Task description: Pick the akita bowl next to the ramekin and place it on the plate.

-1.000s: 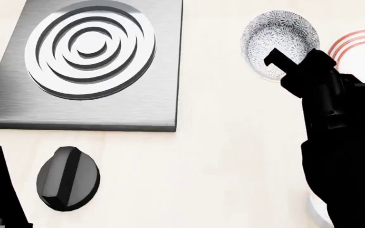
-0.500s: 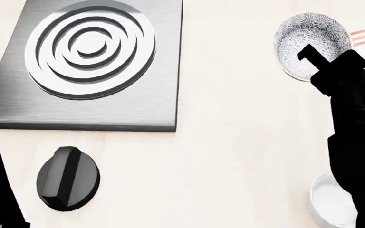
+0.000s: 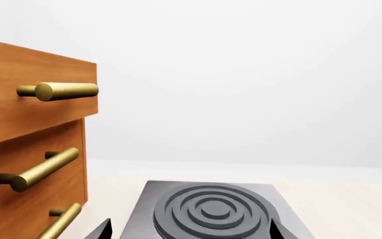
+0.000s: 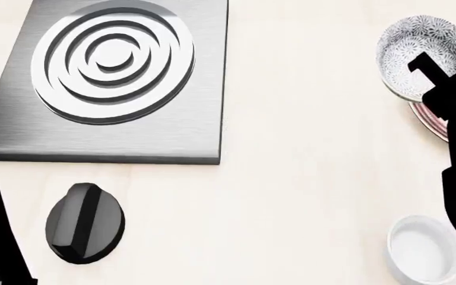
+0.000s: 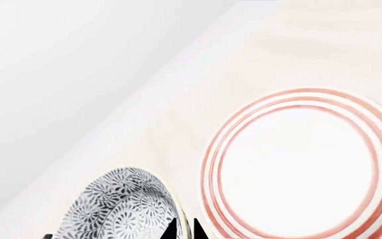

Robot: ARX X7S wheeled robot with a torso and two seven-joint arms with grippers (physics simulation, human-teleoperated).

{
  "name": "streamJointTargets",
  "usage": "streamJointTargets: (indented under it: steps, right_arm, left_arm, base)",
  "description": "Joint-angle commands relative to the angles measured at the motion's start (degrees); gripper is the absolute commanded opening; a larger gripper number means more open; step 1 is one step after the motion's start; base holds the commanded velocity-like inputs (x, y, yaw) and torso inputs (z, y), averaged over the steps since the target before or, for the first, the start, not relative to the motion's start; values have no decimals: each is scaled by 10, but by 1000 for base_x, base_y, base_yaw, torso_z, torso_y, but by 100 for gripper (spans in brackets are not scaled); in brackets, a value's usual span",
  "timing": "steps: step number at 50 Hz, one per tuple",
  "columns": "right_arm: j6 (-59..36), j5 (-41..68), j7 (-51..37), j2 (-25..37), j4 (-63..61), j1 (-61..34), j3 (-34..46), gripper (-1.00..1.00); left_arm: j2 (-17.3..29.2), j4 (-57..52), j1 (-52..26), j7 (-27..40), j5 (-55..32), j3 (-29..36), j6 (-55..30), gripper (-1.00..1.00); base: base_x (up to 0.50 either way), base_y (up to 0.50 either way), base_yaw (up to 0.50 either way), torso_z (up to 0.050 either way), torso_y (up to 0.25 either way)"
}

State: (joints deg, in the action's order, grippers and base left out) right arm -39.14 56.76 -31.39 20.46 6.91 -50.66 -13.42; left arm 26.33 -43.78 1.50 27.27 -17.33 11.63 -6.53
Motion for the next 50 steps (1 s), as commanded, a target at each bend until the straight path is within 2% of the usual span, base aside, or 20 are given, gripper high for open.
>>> streamJointTargets:
  steps: [1,50]
  right_arm:
    - [3,-11,12,-2,10,-7,-20,-100]
    - [61,-44,42,20,100,-32,-29,-100]
  left_arm:
    - [-11,-1,7,-17,8,-11,6,100]
    - [-4,6,1,-9,6,-14,8,100]
  base:
    - [0,0,0,0,0]
    - [0,0,0,0,1]
